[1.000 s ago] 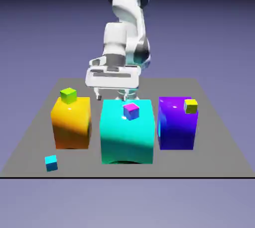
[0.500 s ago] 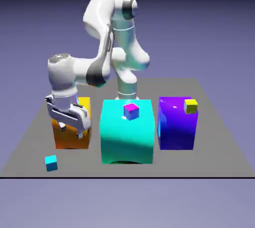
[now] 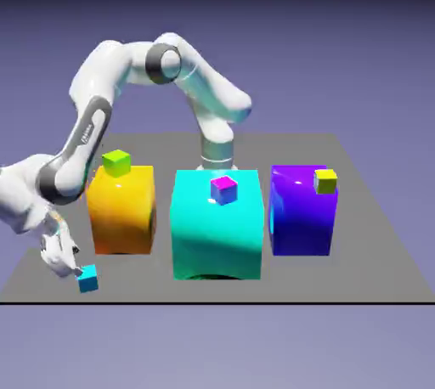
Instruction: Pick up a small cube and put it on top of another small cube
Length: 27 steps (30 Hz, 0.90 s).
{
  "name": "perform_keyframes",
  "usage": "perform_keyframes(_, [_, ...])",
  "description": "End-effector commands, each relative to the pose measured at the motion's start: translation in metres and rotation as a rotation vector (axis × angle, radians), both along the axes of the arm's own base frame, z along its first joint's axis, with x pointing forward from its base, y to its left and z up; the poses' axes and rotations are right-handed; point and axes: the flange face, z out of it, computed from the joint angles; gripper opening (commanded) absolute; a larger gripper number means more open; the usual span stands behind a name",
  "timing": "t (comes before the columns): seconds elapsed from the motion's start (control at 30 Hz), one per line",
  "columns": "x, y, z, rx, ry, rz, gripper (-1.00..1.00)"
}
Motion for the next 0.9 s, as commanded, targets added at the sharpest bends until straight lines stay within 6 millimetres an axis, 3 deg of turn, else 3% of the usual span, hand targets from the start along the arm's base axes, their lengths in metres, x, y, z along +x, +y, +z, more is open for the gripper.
perform_keyframes(0.0, [-0.002, 0.007, -0.019, 0.000, 0.000, 0.000, 0.00])
perform_keyframes(0.07, [-0.008, 0.022, -0.056, 0.000, 0.000, 0.000, 0.00])
perform_keyframes(0.1, [-0.009, 0.025, -0.062, 0.000, 0.000, 0.000, 0.00])
perform_keyframes(0.13, [-0.009, 0.025, -0.062, 0.000, 0.000, 0.000, -1.00])
perform_keyframes(0.17, [-0.009, 0.025, -0.062, 0.000, 0.000, 0.000, -1.00])
perform_keyframes(0.27, [-0.001, 0.002, -0.007, 0.000, 0.000, 0.000, -1.00])
perform_keyframes(0.3, [0.005, 0.011, 0.009, -0.001, 0.001, 0.024, -1.00])
perform_keyframes(0.43, [0.030, 0.080, 0.065, -0.009, 0.008, 0.170, -1.00])
perform_keyframes(0.57, [0.041, 0.152, 0.117, -0.015, 0.011, 0.310, -1.00])
perform_keyframes(0.7, [0.038, 0.224, 0.165, -0.017, 0.012, 0.445, -1.00])
perform_keyframes(0.87, [0.015, 0.309, 0.219, -0.014, 0.009, 0.609, -1.00])
